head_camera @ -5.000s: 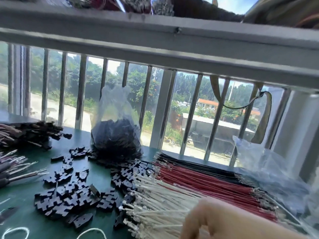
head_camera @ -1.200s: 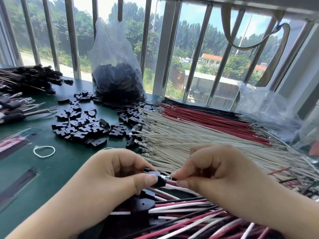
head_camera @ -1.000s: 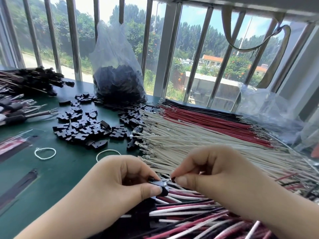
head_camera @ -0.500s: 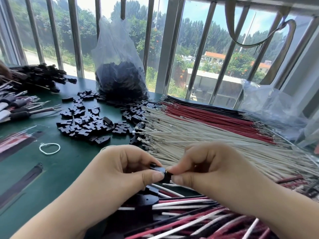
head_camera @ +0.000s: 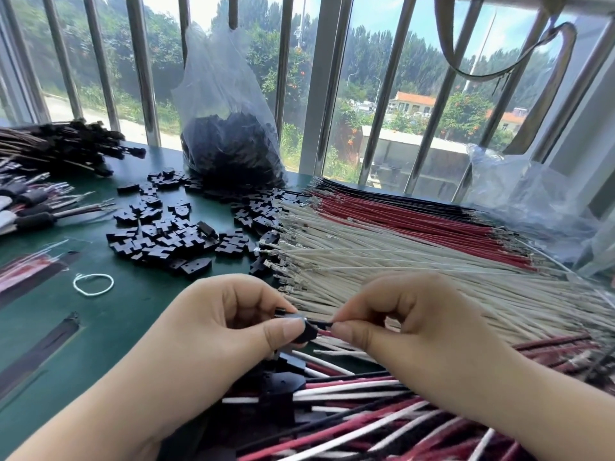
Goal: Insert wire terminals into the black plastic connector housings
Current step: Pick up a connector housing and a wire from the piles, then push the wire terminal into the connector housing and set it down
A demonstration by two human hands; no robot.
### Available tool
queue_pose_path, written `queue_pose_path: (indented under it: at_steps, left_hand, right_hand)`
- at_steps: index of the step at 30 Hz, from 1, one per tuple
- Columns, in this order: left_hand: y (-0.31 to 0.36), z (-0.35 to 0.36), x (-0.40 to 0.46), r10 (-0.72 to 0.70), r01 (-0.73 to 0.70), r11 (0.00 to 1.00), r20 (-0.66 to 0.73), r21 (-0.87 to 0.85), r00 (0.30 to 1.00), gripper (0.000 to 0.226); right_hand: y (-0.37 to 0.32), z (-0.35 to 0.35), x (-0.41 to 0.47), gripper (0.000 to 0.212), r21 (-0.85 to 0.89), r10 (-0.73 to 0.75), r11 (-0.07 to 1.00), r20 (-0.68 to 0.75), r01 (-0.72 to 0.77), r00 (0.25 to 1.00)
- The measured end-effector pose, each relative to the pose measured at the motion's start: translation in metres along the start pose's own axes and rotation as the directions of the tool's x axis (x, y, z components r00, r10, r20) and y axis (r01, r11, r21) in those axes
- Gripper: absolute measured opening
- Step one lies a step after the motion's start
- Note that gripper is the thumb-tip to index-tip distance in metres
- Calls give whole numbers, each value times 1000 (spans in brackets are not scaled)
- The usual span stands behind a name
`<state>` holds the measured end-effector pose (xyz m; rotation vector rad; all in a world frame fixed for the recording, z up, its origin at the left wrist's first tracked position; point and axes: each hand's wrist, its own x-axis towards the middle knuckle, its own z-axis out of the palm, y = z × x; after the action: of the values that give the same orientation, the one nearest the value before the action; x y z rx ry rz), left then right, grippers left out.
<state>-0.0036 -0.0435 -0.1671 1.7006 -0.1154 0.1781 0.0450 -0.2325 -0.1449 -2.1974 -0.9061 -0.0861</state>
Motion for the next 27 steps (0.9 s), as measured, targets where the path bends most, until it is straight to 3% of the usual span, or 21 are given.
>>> queue_pose_path:
  at_steps: [7, 12, 16, 17, 19, 21, 22, 24, 25, 27]
  left_hand:
    - [0, 2, 0, 29, -29, 999, 5, 36, 1000, 27]
    - [-5, 0, 0, 93, -87, 994, -102, 68, 990, 29]
    - [-6, -6, -5, 178, -181, 973, 31, 147, 984, 31]
    - [-6, -9, -5, 226, -225, 966, 2, 129, 974, 37]
    - [-7, -14, -2, 338, -343, 939, -225, 16, 914, 40]
    - [-12, -23, 4, 358, -457, 886, -521, -72, 775, 28]
    - [-14, -28, 6, 335, -485, 871, -626, -80, 704, 30]
    - [-13, -38, 6, 288, -445, 895, -718, -33, 634, 31]
    - [-11, -44, 4, 280, -367, 929, -725, 41, 629, 30]
    - [-11, -60, 6, 287, -42, 930, -650, 366, 703, 27]
  right_hand:
    - [5, 1, 3, 15, 30, -42, 999, 47, 41, 998]
    - [11, -8, 8, 6, 114, -26, 993, 75, 18, 997]
    - [19, -26, 8, 10, 261, -26, 963, 350, -71, 936]
    - [20, -32, 9, 12, 295, -36, 950, 421, -100, 906]
    - [15, -40, 9, 19, 299, -66, 944, 579, -136, 812]
    - [13, -38, 9, 26, 283, -77, 943, 699, -176, 711]
    - [13, -33, 10, 24, 274, -37, 935, 706, -224, 708]
    - [13, -21, 13, 21, 217, 115, 933, 580, -289, 806]
    - [13, -13, 15, 20, 125, 163, 962, 457, -244, 874]
    - [10, 2, 25, 14, -161, 92, 986, 265, -50, 960]
